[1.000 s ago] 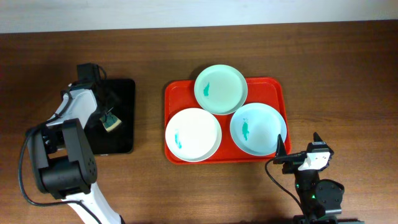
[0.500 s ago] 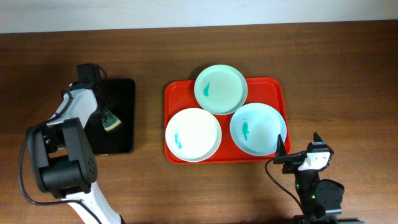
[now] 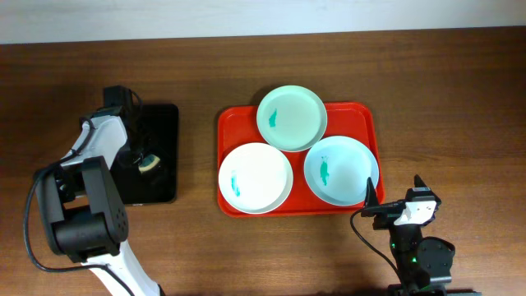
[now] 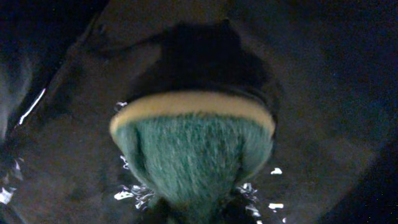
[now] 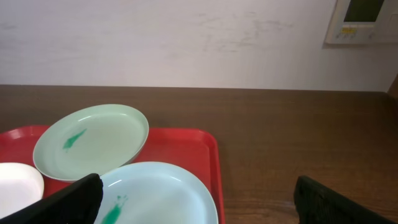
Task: Clean dirty plates on tray and stack at the side
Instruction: 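Lower the left gripper onto the green-yellow sponge and grasp it, then lift the sponge with the left gripper and move it over the front-left plate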
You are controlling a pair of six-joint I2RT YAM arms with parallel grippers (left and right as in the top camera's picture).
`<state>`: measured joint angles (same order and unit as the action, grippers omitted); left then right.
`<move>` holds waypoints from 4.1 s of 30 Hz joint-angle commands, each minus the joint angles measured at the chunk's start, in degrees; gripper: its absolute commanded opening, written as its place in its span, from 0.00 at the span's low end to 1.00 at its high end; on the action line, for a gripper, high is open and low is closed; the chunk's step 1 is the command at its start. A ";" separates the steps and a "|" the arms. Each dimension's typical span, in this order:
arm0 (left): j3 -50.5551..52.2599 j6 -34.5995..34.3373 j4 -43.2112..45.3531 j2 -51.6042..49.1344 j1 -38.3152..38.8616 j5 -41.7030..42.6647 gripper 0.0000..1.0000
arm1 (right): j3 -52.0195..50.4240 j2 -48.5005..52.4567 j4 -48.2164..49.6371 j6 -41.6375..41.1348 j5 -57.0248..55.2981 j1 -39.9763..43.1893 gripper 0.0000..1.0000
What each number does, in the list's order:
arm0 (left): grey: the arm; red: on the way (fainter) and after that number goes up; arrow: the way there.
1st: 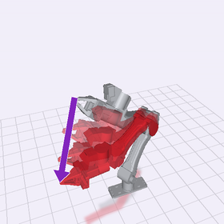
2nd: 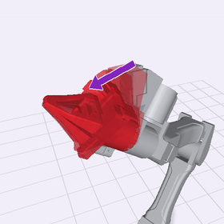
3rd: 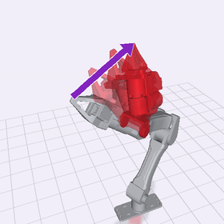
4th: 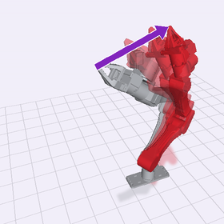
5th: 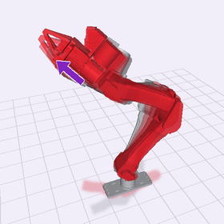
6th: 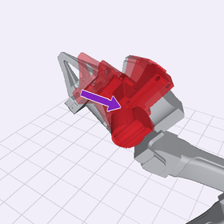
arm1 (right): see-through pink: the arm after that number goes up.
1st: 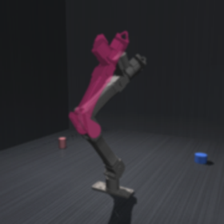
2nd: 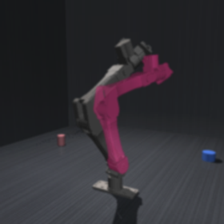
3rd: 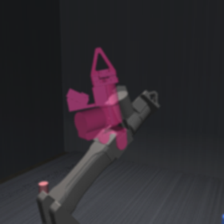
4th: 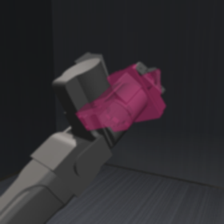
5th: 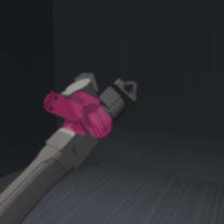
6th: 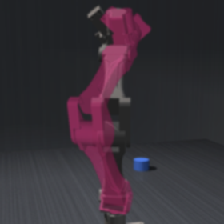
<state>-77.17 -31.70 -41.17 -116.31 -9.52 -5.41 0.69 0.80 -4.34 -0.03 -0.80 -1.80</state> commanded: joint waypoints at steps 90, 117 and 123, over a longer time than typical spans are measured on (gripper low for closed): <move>-14.69 12.74 -30.34 14.64 18.14 19.63 0.00 | -0.37 -0.59 -0.37 -0.42 0.09 0.37 0.98; 12.87 -7.39 6.80 14.67 47.60 -2.36 0.70 | -0.37 -0.59 -0.37 -0.42 0.09 0.37 0.99; 8.41 -7.28 -1.07 17.97 44.87 -2.36 0.82 | -0.37 -0.59 -0.37 -0.42 0.09 0.37 0.99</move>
<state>-65.19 -38.68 -38.44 -101.78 37.43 -7.33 0.69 0.80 -4.32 -0.03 -0.82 -1.80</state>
